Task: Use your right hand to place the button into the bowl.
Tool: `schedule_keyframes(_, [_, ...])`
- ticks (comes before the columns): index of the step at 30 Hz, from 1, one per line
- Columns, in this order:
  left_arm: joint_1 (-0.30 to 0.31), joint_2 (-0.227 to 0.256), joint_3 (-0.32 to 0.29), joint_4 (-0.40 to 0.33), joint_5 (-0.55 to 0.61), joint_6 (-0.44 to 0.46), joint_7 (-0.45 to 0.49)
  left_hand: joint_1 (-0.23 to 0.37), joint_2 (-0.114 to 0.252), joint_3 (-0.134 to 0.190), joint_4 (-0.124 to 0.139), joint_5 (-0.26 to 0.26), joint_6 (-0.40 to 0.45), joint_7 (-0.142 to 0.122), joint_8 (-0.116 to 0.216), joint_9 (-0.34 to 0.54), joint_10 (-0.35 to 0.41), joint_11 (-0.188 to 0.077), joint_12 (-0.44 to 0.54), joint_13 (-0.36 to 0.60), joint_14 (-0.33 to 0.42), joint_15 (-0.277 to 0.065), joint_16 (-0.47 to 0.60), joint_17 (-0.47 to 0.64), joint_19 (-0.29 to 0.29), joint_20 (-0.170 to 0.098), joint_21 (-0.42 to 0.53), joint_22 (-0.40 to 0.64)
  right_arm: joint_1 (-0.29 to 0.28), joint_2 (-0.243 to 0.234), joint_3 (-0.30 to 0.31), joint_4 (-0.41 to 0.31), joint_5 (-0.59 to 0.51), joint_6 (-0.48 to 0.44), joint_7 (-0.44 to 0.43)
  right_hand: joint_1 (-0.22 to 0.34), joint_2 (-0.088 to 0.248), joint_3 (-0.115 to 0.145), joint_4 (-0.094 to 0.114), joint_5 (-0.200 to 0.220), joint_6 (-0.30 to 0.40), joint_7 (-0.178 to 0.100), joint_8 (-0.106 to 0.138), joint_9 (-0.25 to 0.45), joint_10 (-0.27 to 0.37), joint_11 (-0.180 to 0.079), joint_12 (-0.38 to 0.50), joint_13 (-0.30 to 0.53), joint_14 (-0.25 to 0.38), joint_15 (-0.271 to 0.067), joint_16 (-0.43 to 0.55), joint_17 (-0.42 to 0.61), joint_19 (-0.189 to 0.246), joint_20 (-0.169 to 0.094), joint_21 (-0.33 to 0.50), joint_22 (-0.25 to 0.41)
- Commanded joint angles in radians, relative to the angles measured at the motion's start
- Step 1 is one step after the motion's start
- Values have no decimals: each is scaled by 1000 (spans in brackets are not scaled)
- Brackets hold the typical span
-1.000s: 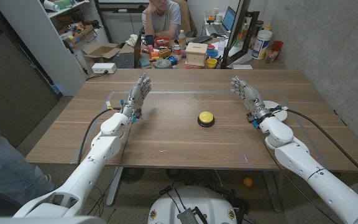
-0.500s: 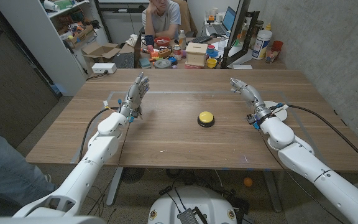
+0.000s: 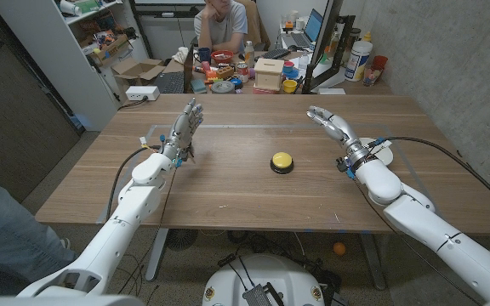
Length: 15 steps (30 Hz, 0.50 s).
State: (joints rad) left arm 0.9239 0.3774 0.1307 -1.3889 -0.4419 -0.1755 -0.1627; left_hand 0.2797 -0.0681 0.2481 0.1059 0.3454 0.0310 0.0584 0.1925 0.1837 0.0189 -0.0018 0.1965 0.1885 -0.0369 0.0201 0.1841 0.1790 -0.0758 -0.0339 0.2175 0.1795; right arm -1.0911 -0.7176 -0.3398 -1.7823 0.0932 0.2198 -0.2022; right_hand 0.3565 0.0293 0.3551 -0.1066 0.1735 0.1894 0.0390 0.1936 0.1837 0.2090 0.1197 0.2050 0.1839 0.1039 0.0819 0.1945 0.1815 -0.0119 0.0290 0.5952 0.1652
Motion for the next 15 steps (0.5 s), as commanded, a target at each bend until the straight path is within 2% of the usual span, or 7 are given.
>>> schedule_keyframes(1, [8, 15, 1, -20, 14, -3, -2, 7, 4, -3, 1, 7, 3, 1, 6, 3, 6, -4, 5, 2, 0, 1, 4, 5, -10, 11, -3, 1, -15, -37, -10, -78, -145, -49, -9, 14, -1, 2, -9, 5, -1, -10, 2, 3, 1, -1, 7, 3, -7, -1, -5, 0, -11, 10, -10, 6])
schedule_keyframes(2, [9, 17, 1, -22, 14, -4, -4, 7, 4, -3, 1, 7, 3, 1, 6, 3, 5, -3, 5, 2, 0, 1, 4, 5, -11, 12, -3, 1, -15, -39, -11, -83, -154, -54, -6, 19, -2, 2, -13, 4, -1, -12, 1, 4, -15, -9, 1, 3, -11, 2, -6, 0, -13, 12, -15, 6])
schedule_keyframes(7, [14, 20, 0, -31, 13, -7, -1, 8, 5, -4, 1, 7, 1, 0, 5, 3, -1, -4, 3, 2, -4, 0, 3, 6, -15, 15, -5, 1, -15, -48, -19, -107, -204, -69, 7, 26, -2, 3, -18, 4, -4, -16, 0, 4, -20, -16, 0, 4, -12, 2, -6, 0, -18, 17, -22, 6])
schedule_keyframes(15, [23, 27, 1, -41, 9, -11, -5, 9, 6, -5, 1, 7, 2, -2, 5, 3, -2, -3, 3, 2, -6, -1, 3, 6, -18, 19, -7, 2, -14, -56, -25, -141, -290, -92, 17, 41, -7, 5, -30, 5, -7, -18, 1, 4, -23, -17, 1, 4, -19, 2, -8, 0, -16, 27, -29, 6])
